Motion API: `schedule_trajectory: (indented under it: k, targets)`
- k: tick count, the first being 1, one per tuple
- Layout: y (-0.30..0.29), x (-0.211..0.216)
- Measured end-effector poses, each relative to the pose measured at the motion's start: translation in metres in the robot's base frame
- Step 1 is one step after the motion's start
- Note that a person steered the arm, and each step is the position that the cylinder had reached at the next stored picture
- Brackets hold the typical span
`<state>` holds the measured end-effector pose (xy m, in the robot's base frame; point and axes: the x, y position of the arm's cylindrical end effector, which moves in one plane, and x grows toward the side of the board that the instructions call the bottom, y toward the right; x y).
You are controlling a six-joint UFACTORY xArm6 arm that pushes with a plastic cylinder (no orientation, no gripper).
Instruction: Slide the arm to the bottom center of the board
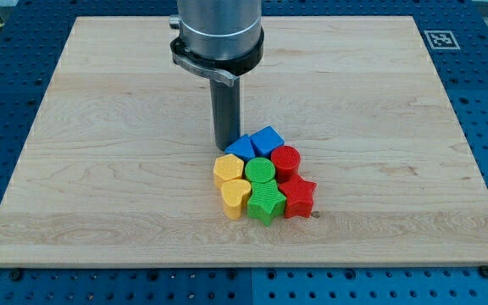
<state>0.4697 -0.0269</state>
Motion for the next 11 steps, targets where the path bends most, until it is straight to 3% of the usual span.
schedule_trajectory:
  k: [1,3,4,6,7,8,10,11]
  targets:
    - [-0.010,-0.007]
    - [-0.112,-0.025]
    - [-0.127,-0.004]
    - [-0.123,0.096]
    - [-0.073,0.139]
    - [-0.048,0.149]
    - [0.144,0.143]
    - [0.218,0.106]
